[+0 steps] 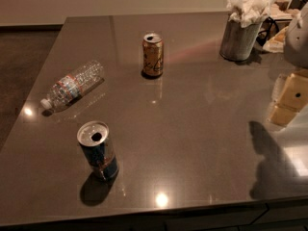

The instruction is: Knock redbull can over

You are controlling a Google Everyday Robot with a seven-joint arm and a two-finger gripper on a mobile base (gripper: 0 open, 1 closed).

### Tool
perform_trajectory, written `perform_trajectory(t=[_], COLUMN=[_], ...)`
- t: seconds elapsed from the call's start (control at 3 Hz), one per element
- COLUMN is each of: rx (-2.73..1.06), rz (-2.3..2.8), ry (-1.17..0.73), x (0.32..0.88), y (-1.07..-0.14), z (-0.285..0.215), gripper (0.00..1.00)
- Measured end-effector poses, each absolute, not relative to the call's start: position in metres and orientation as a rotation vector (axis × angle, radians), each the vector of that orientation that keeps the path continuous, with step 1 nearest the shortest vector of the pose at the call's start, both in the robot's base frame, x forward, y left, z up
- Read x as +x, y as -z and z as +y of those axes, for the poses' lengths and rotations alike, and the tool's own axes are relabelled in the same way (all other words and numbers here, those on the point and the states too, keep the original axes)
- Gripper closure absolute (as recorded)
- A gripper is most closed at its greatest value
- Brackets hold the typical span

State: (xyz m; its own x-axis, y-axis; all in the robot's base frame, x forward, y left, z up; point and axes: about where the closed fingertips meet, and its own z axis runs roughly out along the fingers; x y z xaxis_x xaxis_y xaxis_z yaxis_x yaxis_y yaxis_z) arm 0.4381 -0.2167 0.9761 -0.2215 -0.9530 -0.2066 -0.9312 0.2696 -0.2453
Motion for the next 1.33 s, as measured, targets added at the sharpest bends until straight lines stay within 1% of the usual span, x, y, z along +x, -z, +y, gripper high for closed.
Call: perform_trajectory(t=[0.33,0.67,1.33], rx=[-1.725,-1.740,-1.787], rz=[2.232,2.181,1.959], ry=[0.098,0.012,-0.267], x=[0.438,0.433,0.407], y=[-0.976,-0.972,-0.953], z=[-0.217,-0.196,-0.111], gripper=[0.00,0.00,0.00])
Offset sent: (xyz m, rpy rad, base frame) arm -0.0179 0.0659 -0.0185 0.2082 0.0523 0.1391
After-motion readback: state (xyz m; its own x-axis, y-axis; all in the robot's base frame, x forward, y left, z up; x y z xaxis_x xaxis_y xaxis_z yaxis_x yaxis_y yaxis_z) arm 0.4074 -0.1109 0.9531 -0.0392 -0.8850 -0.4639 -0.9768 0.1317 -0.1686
